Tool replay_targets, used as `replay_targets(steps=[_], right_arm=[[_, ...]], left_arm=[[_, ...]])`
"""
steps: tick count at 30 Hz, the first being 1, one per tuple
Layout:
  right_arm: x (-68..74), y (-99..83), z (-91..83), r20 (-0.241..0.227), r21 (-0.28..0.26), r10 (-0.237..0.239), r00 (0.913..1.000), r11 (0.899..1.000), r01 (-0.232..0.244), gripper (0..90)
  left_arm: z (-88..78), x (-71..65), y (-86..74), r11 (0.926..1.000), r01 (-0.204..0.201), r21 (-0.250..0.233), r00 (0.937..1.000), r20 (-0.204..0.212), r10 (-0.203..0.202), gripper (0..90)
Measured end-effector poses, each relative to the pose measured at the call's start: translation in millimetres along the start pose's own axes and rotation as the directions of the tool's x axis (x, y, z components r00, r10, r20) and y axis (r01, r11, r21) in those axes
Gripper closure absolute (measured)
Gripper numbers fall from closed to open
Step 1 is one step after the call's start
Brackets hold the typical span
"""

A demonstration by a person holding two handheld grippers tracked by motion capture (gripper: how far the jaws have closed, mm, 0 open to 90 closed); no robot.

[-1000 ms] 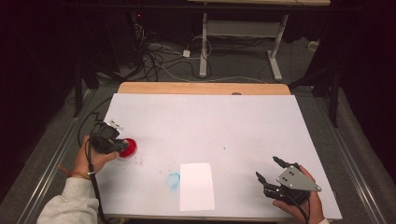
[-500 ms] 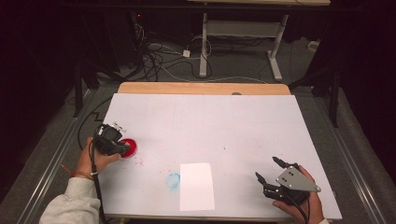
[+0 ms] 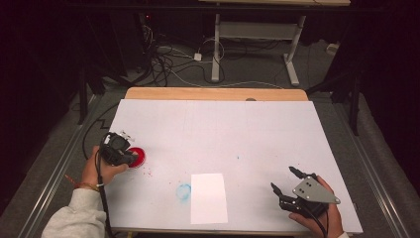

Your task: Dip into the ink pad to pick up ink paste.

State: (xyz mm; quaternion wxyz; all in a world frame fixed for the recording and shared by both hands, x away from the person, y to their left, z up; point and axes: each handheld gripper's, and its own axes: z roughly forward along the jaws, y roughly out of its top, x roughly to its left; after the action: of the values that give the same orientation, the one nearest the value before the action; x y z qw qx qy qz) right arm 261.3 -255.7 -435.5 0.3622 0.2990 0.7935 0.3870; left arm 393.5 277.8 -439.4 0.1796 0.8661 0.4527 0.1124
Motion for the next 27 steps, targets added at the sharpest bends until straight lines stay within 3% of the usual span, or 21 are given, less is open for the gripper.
replay_targets(steps=[20,27], right_arm=[[-0.1,0.5,-0.9,0.005,-0.003,0.001,1.0000,1.000,-0.001,27.7],[-0.5,0.3,-0.8,0.004,-0.003,0.001,1.0000,1.000,-0.001,27.7]], left_arm=[[1.1,-5.6,-1.2,0.9999,-0.011,-0.004,0.9993,-0.037,0.010,73.7],[1.2,-3.5,-2.6,0.9999,0.002,-0.015,0.9998,-0.022,-0.002,73.6]])
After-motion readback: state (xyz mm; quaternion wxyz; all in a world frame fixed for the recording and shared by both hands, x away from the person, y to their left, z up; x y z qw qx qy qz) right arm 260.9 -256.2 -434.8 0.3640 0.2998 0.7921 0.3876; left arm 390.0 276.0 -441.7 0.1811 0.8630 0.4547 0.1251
